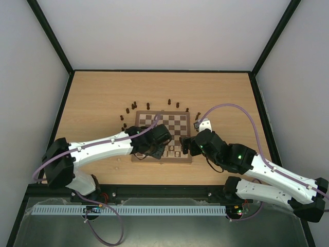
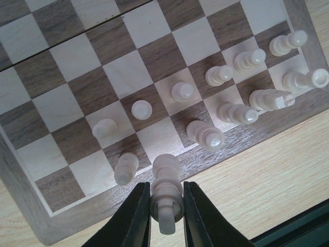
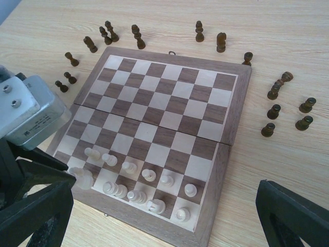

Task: Set up the chess pieces on the board
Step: Place the chess piece on the chessboard.

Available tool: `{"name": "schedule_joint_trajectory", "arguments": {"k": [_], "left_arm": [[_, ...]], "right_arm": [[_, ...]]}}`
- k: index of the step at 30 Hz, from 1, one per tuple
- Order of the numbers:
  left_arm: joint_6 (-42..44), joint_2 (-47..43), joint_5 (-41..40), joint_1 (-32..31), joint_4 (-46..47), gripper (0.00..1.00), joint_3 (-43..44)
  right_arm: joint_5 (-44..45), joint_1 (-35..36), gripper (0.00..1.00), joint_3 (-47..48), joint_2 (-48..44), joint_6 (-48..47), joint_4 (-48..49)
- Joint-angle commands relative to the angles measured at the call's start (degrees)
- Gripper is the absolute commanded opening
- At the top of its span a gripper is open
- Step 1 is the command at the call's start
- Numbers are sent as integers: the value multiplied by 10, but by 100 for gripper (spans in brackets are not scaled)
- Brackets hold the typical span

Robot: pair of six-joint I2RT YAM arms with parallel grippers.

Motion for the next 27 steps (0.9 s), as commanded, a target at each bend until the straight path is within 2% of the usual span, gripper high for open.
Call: {"name": "schedule_joint_trajectory", "arguments": {"k": [1, 27], "left_arm": [[18, 18, 15, 5, 21, 11, -10], [32, 71, -16, 9, 33, 11, -12]], "right_arm": [[12, -2, 99, 4, -6, 2, -15], [5, -2, 99, 0, -8, 0, -14]]}}
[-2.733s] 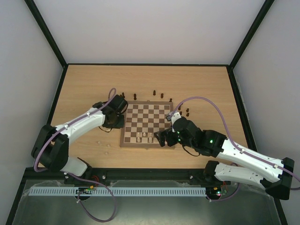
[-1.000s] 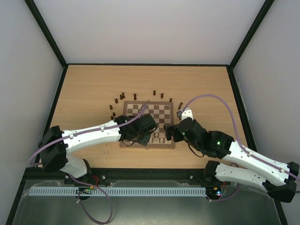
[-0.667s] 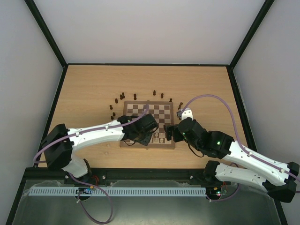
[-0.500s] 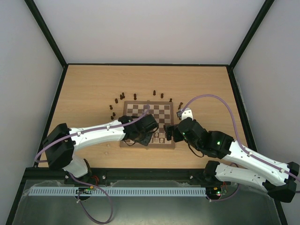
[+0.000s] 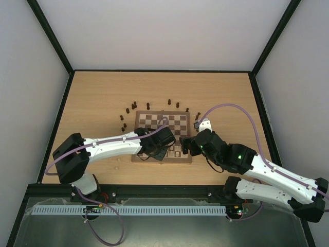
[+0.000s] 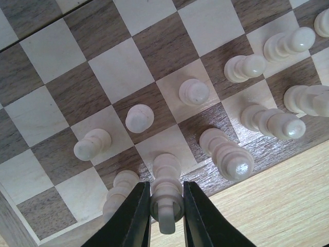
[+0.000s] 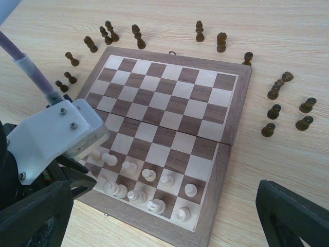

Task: Set up the chess pieces on the board
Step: Place the chess piece on the chessboard.

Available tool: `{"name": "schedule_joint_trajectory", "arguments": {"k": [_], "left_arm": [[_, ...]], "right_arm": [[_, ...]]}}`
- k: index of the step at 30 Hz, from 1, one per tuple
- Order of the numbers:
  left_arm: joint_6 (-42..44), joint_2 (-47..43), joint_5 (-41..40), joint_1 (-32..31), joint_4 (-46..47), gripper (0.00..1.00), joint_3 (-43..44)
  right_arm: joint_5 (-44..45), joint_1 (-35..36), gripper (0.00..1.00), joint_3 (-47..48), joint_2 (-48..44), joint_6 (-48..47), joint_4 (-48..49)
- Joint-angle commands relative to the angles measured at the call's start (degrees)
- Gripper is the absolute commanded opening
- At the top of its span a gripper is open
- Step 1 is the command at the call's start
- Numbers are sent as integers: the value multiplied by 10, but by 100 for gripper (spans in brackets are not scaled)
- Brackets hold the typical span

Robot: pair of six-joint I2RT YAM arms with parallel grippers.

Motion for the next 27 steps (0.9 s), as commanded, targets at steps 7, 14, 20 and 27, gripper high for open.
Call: {"name": "schedule_joint_trajectory", "arguments": {"k": [7, 14, 20, 27], "left_arm": [[8, 8, -13, 6, 5, 11, -7], [10, 11, -13, 7, 3, 12, -6], [10, 12, -12, 7, 4, 17, -7], [13, 4, -17, 7, -3, 23, 4]], "right_arm": [[4, -2, 99, 0, -10, 0, -13], [3, -2, 99, 0, -10, -1, -13], [2, -2, 99, -1, -10, -1, -12], [1, -1, 99, -1, -9, -2, -12]]}}
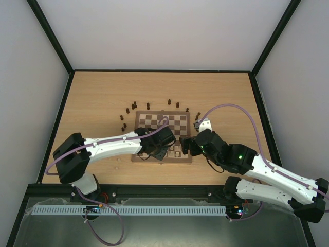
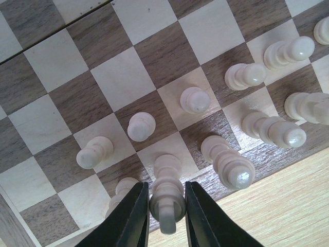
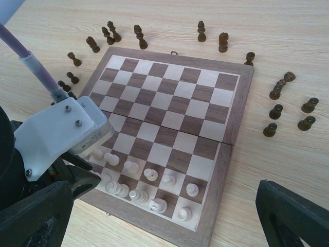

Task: Set up the chess pieces on the board
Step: Place the chess piece on the chessboard, then pick up the chess piece at the center of the board.

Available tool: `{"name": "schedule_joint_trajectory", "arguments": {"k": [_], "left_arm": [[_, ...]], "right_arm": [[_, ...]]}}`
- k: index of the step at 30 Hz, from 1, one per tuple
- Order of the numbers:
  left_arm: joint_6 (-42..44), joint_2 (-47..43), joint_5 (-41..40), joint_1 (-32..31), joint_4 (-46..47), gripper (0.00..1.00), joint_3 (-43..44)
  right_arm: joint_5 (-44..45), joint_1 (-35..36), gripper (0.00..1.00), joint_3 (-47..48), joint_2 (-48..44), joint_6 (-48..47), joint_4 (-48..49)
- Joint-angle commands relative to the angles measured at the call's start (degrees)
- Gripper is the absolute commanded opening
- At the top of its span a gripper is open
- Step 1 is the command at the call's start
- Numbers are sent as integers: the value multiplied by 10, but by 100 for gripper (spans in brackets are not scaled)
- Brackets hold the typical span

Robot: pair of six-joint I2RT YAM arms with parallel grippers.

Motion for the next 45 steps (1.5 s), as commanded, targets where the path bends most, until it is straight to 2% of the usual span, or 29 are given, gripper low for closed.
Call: {"name": "schedule_joint_trajectory", "arguments": {"k": [1, 5, 14, 19, 26, 29, 33, 45], "left_arm": [[4, -4, -12, 3, -14, 25, 7], [5, -14, -12, 4, -20, 34, 15], [7, -48, -12, 11, -39, 40, 42], [11, -101, -32, 22, -68, 60, 75], [10, -198, -68, 66, -113, 71, 86], [4, -230, -78, 86, -131, 80, 81], [-8, -276, -83, 116, -144, 98, 63], [-12, -316, -61, 202, -153, 99, 9]], "right_arm": [[4, -2, 99, -1, -6, -1, -12], [4, -2, 99, -1, -5, -2, -12], [1, -2, 99, -1, -4, -4, -10], [2, -2, 99, -1, -3, -5, -10], [3, -2, 99, -1, -2, -4, -11], [3, -2, 99, -1, -1, -4, -10], [1, -1, 99, -1, 4, -5, -9], [-7, -2, 99, 0, 11, -8, -7]]}}
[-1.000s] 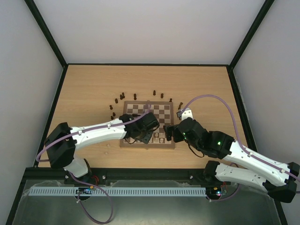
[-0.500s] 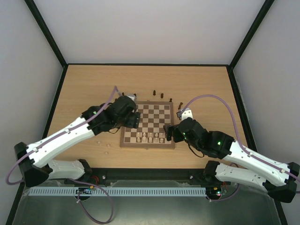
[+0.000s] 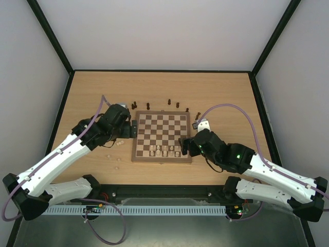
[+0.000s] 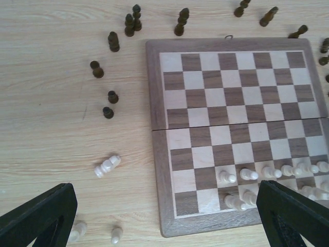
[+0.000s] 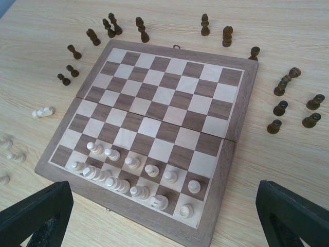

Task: Set up the chess pieces on the board
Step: Pick up the chess piece at the center of the board.

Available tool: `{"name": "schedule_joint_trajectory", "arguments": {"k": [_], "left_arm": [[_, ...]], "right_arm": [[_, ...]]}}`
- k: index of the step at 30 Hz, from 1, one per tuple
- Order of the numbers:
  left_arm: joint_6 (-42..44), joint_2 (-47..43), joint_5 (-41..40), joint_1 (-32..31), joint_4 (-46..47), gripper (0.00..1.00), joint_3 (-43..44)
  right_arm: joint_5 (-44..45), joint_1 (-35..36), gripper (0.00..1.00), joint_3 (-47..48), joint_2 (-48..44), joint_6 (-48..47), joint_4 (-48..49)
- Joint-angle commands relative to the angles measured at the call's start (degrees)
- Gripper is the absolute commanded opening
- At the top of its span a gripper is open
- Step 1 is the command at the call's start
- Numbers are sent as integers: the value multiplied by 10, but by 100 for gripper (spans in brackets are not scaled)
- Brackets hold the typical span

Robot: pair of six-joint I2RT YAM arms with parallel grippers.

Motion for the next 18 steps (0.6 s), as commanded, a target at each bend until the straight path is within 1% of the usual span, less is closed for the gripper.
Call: {"name": "schedule_joint_trajectory", "arguments": {"k": [1, 11, 18], "left_arm": [[2, -7, 4, 19, -17, 99, -12], [6, -2, 12, 34, -7, 99, -32], [11, 5, -3, 58, -6, 99, -48]], "right_arm": [[1, -2, 99, 0, -1, -6, -8], [-5, -2, 99, -2, -5, -8, -4], [-7, -2, 99, -2, -4, -9, -4]]}}
